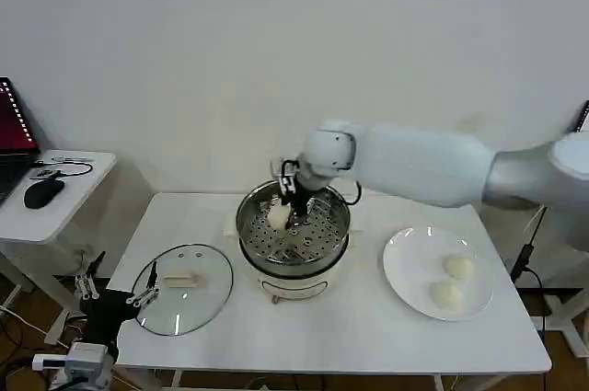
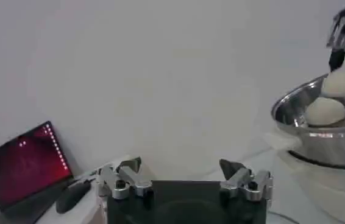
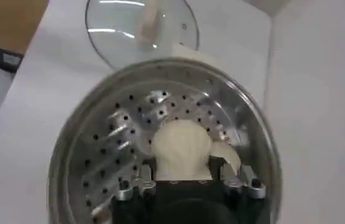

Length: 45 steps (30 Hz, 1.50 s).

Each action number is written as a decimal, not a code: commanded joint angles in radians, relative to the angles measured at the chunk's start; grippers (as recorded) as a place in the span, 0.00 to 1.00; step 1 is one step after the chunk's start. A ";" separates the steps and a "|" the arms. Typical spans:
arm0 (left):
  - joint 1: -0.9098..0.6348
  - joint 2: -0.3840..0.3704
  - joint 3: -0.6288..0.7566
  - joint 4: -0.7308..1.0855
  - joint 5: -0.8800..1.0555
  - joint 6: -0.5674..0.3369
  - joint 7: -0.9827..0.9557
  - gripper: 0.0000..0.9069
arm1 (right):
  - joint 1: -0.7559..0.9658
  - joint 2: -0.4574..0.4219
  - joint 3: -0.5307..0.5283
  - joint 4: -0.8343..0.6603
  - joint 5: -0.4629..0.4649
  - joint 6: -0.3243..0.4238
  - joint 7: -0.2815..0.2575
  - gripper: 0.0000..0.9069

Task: Take steamed baozi put them in steamer then cover it.

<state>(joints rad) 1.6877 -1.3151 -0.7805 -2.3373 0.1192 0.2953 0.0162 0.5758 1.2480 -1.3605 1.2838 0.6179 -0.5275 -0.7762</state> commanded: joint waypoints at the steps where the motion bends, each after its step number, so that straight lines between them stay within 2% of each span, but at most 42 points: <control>1: -0.001 -0.002 0.004 -0.004 0.000 0.000 0.000 1.00 | -0.060 0.103 -0.015 -0.088 0.041 -0.039 0.034 0.63; 18: -0.003 0.002 -0.001 -0.001 0.000 -0.003 -0.001 1.00 | -0.098 0.169 0.003 -0.179 -0.007 -0.039 0.050 0.63; 24: -0.002 0.001 -0.001 -0.002 0.000 -0.004 -0.001 1.00 | -0.105 0.171 -0.001 -0.184 -0.020 -0.033 0.043 0.68; 26: -0.001 0.000 0.000 -0.003 0.001 -0.004 -0.001 1.00 | -0.108 0.173 0.003 -0.187 -0.022 -0.033 0.043 0.76; 27: -0.001 0.000 0.001 -0.003 0.001 -0.004 -0.001 1.00 | -0.108 0.174 0.004 -0.189 -0.022 -0.033 0.044 1.00; 33: 0.001 -0.003 0.002 -0.007 0.003 -0.003 -0.001 1.00 | -0.093 0.161 0.004 -0.165 -0.020 -0.030 0.030 1.00; 41: -0.008 0.001 0.003 -0.007 -0.001 0.002 0.003 1.00 | 0.013 0.056 -0.004 -0.047 -0.018 0.003 -0.015 1.00; 43: -0.011 0.001 0.007 -0.008 -0.003 0.005 0.004 1.00 | 0.046 0.002 -0.003 -0.002 -0.015 0.011 -0.021 1.00; 45: -0.009 0.004 0.009 -0.007 -0.009 0.006 0.005 1.00 | 0.085 -0.074 -0.006 0.042 -0.041 0.046 -0.060 1.00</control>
<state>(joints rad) 1.6794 -1.3142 -0.7754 -2.3450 0.1174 0.2983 0.0196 0.5573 1.3292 -1.3649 1.2029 0.5977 -0.5239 -0.7831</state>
